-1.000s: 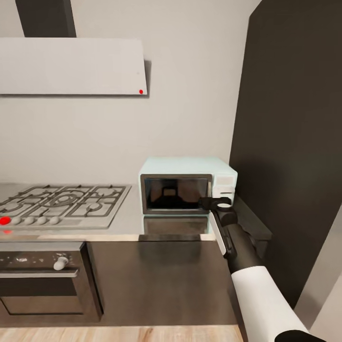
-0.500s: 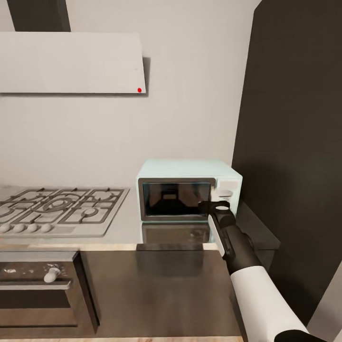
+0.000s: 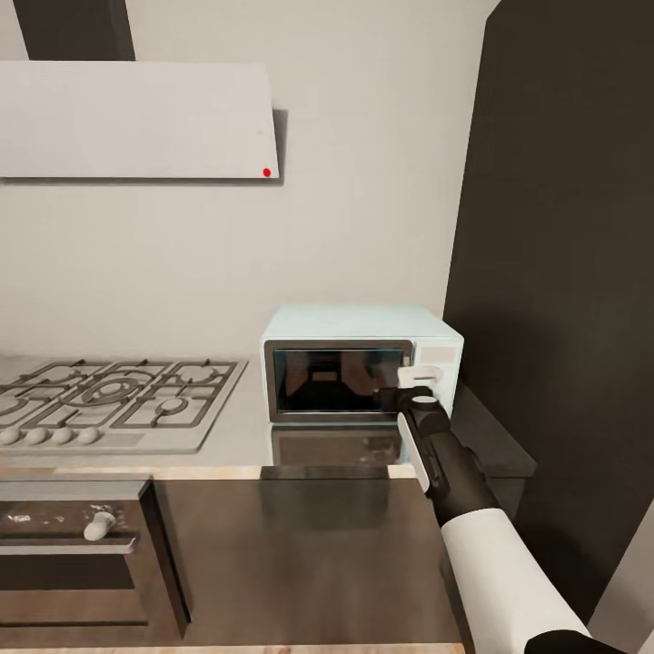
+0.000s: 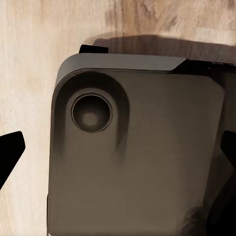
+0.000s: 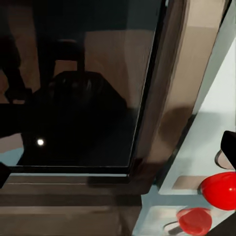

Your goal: In the kitchen, take the popcorn bag from the countertop, put it into the microwave, and heat it until the popcorn is cooked so the cooked popcorn ends up inside the bag.

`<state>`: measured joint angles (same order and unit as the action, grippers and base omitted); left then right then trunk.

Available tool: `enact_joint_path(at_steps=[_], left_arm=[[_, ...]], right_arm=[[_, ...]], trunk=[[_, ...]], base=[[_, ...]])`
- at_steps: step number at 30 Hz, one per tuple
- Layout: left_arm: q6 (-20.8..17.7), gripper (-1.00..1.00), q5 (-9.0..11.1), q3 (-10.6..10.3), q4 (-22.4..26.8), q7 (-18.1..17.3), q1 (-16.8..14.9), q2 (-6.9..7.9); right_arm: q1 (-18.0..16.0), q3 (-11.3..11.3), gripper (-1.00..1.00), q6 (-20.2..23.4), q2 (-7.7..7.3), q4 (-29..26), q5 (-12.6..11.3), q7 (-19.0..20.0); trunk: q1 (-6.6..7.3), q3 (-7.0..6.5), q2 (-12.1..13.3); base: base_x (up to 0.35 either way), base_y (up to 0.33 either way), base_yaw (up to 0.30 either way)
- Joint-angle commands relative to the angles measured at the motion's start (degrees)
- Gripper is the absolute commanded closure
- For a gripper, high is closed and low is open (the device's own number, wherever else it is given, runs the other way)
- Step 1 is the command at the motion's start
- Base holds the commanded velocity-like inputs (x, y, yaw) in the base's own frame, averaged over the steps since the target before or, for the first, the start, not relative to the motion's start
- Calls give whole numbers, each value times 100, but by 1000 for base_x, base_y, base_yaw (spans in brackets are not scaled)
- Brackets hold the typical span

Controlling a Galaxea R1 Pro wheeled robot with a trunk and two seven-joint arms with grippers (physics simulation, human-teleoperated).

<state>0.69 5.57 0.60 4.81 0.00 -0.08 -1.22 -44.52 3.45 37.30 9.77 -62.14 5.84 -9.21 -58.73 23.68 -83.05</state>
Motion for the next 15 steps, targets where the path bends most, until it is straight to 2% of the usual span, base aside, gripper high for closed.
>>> enact_joint_path(at_steps=[1, 9, 15], left_arm=[[4, -100, 58, 1, 2, 0, -1, -1], [2, -100, 58, 1, 2, 0, -1, -8], [4, -100, 58, 2, 2, 0, -1, -10]], right_arm=[[-5, 7, -100, 41, -21, -7, 78, 28], [-4, 7, -100, 41, -53, -8, 118, 57], [-4, 7, -100, 41, -54, -17, 119, 55]], trunk=[[0, 6, -3], [0, 6, -3], [0, 6, -3]], base=[[0, 0, 0], [0, 0, 0], [0, -135, 0]])
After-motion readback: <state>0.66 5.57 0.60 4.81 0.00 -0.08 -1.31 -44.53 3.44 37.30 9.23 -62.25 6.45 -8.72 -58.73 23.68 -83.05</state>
